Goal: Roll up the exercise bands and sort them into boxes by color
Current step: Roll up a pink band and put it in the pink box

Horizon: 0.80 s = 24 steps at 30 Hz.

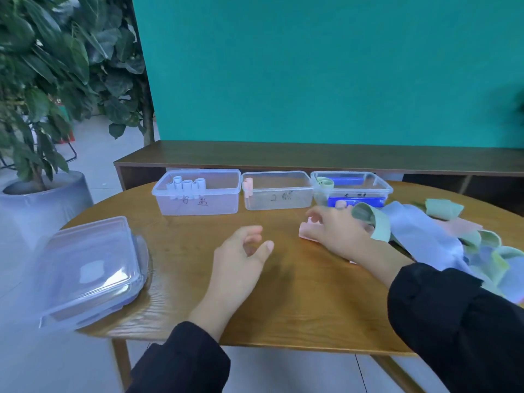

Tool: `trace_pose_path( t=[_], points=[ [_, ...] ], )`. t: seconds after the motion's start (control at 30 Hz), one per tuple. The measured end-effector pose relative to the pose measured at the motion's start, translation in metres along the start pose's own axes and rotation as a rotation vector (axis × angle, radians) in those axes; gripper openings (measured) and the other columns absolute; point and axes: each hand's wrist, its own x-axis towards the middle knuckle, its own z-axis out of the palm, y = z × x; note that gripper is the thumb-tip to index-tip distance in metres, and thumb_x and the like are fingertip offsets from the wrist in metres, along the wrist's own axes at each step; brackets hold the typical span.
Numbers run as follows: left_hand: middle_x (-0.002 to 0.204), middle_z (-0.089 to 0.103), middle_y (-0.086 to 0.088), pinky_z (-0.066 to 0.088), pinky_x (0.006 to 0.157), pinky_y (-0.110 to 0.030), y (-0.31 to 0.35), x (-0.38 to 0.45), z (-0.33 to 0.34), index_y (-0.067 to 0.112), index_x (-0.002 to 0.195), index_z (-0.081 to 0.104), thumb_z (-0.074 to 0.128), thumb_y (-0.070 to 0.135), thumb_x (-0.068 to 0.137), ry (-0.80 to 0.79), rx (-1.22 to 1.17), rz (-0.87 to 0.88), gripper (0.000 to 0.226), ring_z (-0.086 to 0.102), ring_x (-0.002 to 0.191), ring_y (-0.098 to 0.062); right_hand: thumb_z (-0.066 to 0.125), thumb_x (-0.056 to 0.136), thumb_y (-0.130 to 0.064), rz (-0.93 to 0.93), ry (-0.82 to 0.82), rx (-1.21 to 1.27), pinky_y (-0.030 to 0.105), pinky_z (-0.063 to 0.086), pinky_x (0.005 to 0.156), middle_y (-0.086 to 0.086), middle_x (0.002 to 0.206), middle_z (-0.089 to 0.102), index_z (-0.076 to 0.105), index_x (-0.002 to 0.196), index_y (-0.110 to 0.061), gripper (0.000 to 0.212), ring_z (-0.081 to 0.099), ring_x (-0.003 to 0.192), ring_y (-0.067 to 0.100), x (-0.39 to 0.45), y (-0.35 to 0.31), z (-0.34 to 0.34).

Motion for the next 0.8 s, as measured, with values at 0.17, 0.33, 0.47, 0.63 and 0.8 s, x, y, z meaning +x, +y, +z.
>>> trace_pose_path(
  t=[0.17,0.33,0.47,0.63,0.8],
  points=[
    [0.108,0.07,0.017,0.039,0.077,-0.002,0.008,-0.002,0.011,0.034,0.122,0.067,0.074,0.033,0.091,-0.028,-0.039,-0.004,0.032,0.061,0.1,0.007,0.066,0.093,-0.042,-0.08,0.008,0.25,0.01,0.029,0.061,-0.014,0.1,0.067,0.065,0.12,-0.03,0.03,0.056,0.099,0.003,-0.013,0.003,0.004],
    [0.11,0.07,0.016,0.042,0.081,-0.007,0.005,-0.003,0.011,0.033,0.123,0.067,0.073,0.033,0.091,-0.032,-0.042,-0.013,0.032,0.063,0.104,0.001,0.066,0.094,-0.045,-0.163,0.141,0.665,0.005,0.041,0.062,-0.006,0.07,0.073,0.071,0.102,-0.027,0.021,0.063,0.072,0.0,-0.032,0.0,0.002],
    [0.112,0.07,0.015,0.042,0.082,-0.009,0.003,-0.005,0.011,0.032,0.123,0.067,0.073,0.033,0.092,-0.044,-0.018,-0.023,0.032,0.063,0.104,0.0,0.055,0.099,-0.047,-0.11,0.191,0.622,0.017,0.044,0.074,-0.004,0.088,0.074,0.073,0.101,-0.019,0.034,0.064,0.089,0.01,-0.041,0.007,0.013],
    [0.111,0.069,0.015,0.04,0.077,-0.004,0.003,-0.007,0.012,0.03,0.125,0.067,0.072,0.033,0.093,-0.055,0.025,-0.01,0.032,0.062,0.1,0.005,0.052,0.101,-0.049,-0.178,0.082,0.722,0.023,0.048,0.086,-0.01,0.094,0.075,0.075,0.105,-0.021,0.037,0.067,0.09,0.004,-0.063,-0.002,0.026],
    [0.119,0.068,0.013,0.038,0.081,-0.004,0.0,-0.011,0.013,0.029,0.129,0.065,0.069,0.033,0.095,-0.064,0.077,-0.005,0.035,0.061,0.106,0.001,0.048,0.105,-0.041,-0.155,0.249,1.014,0.022,0.049,0.076,0.003,0.077,0.074,0.075,0.095,-0.02,0.035,0.068,0.075,0.013,-0.077,0.0,0.028]
  ],
)
